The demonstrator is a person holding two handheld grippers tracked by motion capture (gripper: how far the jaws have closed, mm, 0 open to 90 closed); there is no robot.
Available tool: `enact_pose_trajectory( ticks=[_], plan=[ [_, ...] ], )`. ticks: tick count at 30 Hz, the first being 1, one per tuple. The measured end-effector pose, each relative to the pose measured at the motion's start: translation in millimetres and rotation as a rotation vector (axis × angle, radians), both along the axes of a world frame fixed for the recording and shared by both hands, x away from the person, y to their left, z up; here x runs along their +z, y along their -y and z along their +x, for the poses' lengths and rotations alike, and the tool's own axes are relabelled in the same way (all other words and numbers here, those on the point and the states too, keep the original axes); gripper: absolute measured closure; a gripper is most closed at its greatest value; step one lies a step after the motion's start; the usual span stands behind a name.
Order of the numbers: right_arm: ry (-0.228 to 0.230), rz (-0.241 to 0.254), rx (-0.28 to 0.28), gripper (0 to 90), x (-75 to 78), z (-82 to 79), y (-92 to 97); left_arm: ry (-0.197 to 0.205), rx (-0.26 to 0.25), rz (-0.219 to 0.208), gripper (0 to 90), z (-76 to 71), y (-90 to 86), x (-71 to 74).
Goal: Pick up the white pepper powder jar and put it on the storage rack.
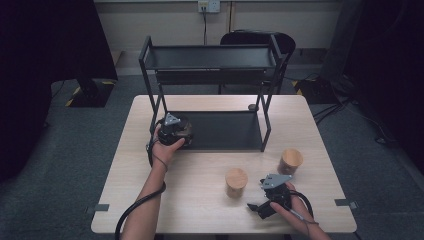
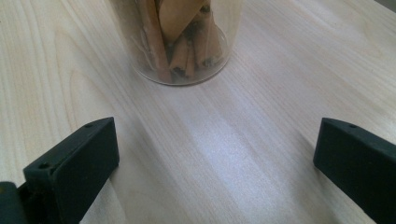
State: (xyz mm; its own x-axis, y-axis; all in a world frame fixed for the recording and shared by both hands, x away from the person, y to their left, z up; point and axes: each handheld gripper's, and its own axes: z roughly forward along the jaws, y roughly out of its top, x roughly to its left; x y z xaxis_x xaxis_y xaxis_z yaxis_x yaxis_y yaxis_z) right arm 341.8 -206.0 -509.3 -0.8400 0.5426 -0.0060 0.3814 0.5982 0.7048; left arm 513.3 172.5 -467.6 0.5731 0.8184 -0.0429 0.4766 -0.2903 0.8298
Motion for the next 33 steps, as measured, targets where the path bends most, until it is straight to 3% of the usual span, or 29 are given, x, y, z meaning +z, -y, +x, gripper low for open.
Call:
enact_pose_trajectory(
  ticks=[33],
  plan=[
    [0.000,0.000,-0.005,0.0,0.0,-0.5,0.0,-0.015,0.066,-0.003,31.1,16.4,6.5,-6.3]
  ],
)
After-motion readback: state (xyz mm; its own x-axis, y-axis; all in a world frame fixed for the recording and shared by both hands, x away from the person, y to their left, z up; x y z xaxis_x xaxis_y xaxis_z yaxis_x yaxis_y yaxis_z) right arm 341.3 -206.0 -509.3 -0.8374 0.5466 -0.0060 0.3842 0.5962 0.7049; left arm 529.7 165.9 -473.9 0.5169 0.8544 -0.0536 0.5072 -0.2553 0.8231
